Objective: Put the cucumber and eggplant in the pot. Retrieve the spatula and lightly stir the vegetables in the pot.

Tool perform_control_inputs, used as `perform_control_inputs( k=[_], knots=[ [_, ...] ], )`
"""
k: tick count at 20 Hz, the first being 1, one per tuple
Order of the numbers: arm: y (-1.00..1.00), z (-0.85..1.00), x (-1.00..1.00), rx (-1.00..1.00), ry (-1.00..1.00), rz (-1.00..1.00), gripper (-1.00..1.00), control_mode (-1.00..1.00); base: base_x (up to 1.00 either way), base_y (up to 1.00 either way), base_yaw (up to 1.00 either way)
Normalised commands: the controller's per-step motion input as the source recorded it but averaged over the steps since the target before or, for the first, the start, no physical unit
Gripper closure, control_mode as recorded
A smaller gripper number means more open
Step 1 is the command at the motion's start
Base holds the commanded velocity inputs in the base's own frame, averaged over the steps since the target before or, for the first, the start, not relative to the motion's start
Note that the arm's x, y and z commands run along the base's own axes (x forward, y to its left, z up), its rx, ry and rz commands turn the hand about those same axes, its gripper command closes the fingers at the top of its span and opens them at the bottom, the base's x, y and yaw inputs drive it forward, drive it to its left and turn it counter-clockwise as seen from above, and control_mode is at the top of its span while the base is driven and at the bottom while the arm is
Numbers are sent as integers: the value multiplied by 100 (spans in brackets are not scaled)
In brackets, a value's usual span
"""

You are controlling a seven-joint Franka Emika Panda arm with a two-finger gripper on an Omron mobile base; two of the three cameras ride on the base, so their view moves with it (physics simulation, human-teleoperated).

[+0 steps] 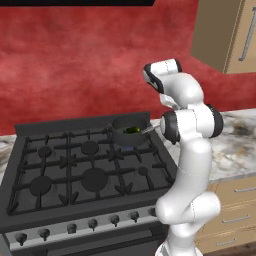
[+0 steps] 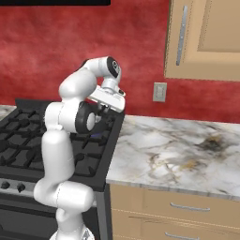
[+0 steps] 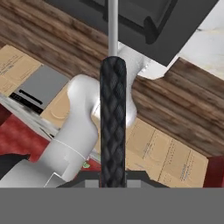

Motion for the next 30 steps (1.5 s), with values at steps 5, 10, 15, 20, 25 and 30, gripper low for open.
perform_control_inputs(
  k=[5,10,15,20,25,30],
  knots=[
    [10,0,4,0,3,-2,100,-100,0,0,0],
    [20,0,21,0,-1,0,100,-100,0,0,0],
    [16,0,23,-1,0,0,100,-100,0,0,0],
    [10,0,13,-1,0,-1,100,-100,0,0,0],
    [0,-1,-7,0,4,0,100,-100,0,0,0],
    [0,-7,-4,0,4,0,100,-100,0,0,0]
  ],
)
